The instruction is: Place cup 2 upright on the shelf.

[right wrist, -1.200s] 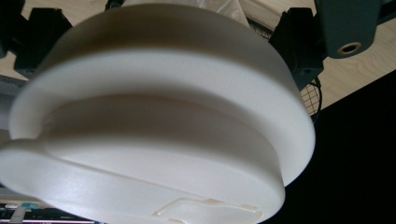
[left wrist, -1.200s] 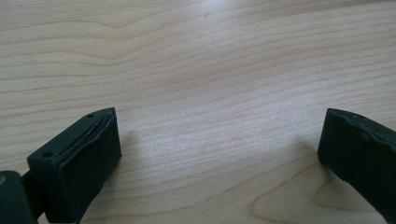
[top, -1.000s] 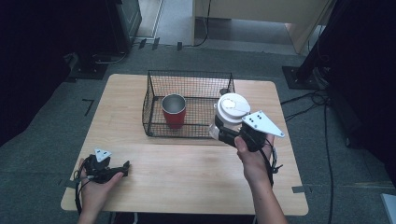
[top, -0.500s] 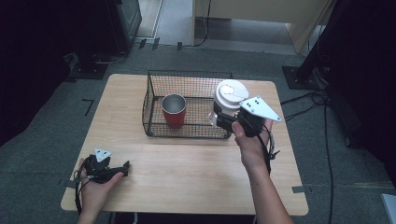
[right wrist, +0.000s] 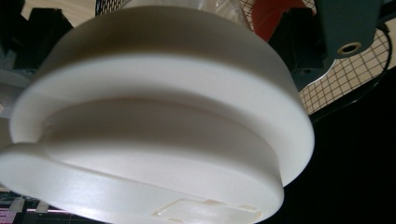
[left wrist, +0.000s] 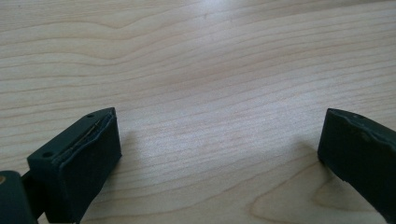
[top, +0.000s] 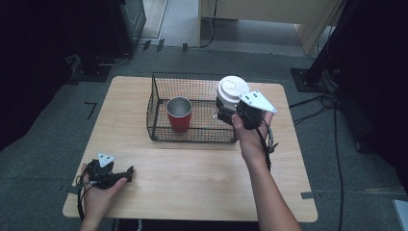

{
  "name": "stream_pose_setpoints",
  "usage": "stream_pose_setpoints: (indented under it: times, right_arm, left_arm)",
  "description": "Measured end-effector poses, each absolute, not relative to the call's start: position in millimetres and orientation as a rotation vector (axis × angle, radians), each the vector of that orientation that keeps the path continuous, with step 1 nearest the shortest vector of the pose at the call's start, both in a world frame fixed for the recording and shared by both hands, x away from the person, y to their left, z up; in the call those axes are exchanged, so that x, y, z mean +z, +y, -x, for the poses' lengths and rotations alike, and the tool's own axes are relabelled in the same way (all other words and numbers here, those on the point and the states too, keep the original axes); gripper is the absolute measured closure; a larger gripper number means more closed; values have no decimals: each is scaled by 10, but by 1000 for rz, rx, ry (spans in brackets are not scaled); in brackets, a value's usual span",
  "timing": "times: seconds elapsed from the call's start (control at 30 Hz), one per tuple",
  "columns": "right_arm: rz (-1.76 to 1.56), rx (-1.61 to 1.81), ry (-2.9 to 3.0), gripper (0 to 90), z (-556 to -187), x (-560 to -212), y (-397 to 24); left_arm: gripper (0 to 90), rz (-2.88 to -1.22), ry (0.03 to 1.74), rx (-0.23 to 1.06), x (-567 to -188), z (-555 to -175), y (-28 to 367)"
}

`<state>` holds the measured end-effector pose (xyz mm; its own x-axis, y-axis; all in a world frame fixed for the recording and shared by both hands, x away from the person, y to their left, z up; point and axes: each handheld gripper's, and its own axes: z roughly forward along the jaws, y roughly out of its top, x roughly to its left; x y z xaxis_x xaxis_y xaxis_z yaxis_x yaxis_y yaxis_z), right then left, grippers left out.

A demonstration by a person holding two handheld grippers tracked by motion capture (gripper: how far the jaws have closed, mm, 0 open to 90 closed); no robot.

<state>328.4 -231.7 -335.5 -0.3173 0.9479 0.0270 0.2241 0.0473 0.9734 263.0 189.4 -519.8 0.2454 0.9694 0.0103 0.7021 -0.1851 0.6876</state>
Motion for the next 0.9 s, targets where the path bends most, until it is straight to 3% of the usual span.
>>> stream_pose_setpoints:
  times: [0.9]
  right_arm:
    - [-1294,1227,1668,164,-3879,-3879,-2065]
  left_arm:
    - [0,-1963,1515,615,-5198,-2630,1893]
